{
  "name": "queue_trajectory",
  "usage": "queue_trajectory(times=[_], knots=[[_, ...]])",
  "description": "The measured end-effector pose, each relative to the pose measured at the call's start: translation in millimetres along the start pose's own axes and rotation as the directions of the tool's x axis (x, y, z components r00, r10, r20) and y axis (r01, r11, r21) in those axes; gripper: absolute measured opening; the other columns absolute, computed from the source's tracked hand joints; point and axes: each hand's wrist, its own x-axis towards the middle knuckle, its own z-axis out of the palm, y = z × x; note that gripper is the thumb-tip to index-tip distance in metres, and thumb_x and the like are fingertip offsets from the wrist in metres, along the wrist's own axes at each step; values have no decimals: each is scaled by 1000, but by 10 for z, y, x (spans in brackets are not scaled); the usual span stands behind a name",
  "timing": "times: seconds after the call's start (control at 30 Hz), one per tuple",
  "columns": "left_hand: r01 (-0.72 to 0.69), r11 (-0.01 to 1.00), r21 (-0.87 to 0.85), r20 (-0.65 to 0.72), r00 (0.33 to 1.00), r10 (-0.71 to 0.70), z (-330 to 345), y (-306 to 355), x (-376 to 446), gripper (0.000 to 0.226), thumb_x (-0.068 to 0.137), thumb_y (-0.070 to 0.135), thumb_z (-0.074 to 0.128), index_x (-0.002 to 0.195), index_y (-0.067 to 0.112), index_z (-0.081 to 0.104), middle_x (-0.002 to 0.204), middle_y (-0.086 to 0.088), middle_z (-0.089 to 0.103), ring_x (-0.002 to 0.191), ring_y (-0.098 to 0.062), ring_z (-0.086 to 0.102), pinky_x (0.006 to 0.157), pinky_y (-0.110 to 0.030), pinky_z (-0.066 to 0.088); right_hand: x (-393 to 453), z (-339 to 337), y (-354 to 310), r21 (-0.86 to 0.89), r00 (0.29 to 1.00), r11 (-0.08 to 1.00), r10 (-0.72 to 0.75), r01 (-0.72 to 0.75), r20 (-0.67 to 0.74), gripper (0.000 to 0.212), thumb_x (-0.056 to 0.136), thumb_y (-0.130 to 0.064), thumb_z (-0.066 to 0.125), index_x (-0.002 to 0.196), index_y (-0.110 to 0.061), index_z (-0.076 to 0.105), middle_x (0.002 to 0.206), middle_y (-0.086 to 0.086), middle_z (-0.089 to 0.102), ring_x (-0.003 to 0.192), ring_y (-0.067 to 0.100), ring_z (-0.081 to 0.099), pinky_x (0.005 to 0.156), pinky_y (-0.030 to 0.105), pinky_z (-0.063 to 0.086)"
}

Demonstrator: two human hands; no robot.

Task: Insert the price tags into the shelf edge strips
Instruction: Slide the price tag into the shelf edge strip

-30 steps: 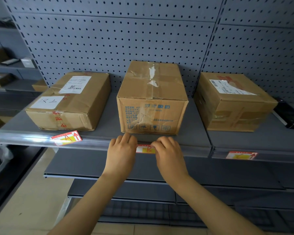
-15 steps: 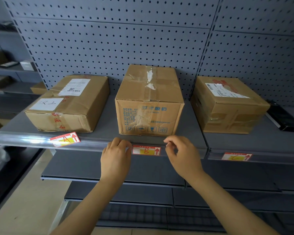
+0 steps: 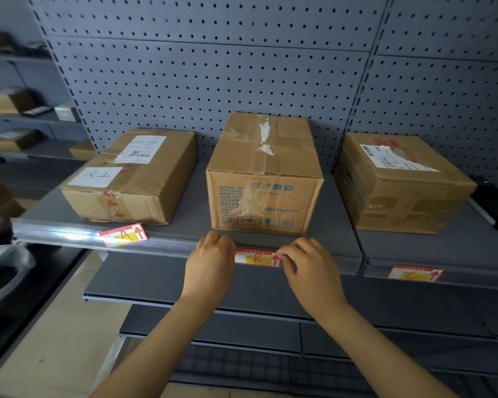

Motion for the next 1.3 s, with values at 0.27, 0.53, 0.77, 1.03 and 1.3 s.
queue_trajectory(times=[0.27, 0.53, 0.77, 1.03, 1.3], knots=[[63, 997, -48, -44, 997, -65, -264, -476, -124, 10, 84, 8, 63, 91, 14, 67, 99, -6, 63, 83, -29, 64, 59, -32, 45, 214, 297, -527, 81, 990, 987, -142, 142, -13, 13, 78, -1, 66, 81, -13, 66, 81, 1, 61, 77, 22, 55, 62, 34, 47], [151, 982, 115, -135, 982, -135, -951, -1634, 32, 23, 77, 2, 67, 99, 8, 64, 102, -15, 63, 88, -39, 59, 69, -42, 48, 723, 881, -1730, 179, 975, 960, -223, 216, 18, 25, 80, 0, 63, 102, -10, 68, 92, 8, 69, 83, 30, 61, 70, 40, 53], [35, 994, 103, -19, 999, -34, -1210, -2346, 224, 9, 85, 15, 66, 90, 8, 63, 95, -14, 64, 87, -37, 59, 71, -42, 47, 944, 1201, -2374, 116, 998, 993, -29, 35, -51, 10, 85, -11, 66, 93, -11, 71, 85, 8, 63, 75, 28, 61, 59, 37, 51], [-160, 975, 151, 52, 987, 154, -1285, -2472, 307, 17, 70, 7, 79, 75, 12, 63, 80, -10, 64, 63, -34, 62, 57, -38, 48, 819, 1234, -2580, -18, 997, 999, 44, -45, -57, 4, 83, -10, 68, 82, -13, 66, 78, 5, 61, 65, 25, 59, 47, 38, 50], [-217, 963, 159, 64, 976, 209, -1298, -2462, 300, 20, 68, 2, 79, 74, 12, 62, 80, -9, 64, 63, -29, 61, 61, -39, 49, 796, 1232, -2588, -35, 995, 997, 78, -76, 56, 8, 88, -14, 59, 81, -16, 62, 80, 2, 61, 68, 22, 58, 51, 35, 46]])
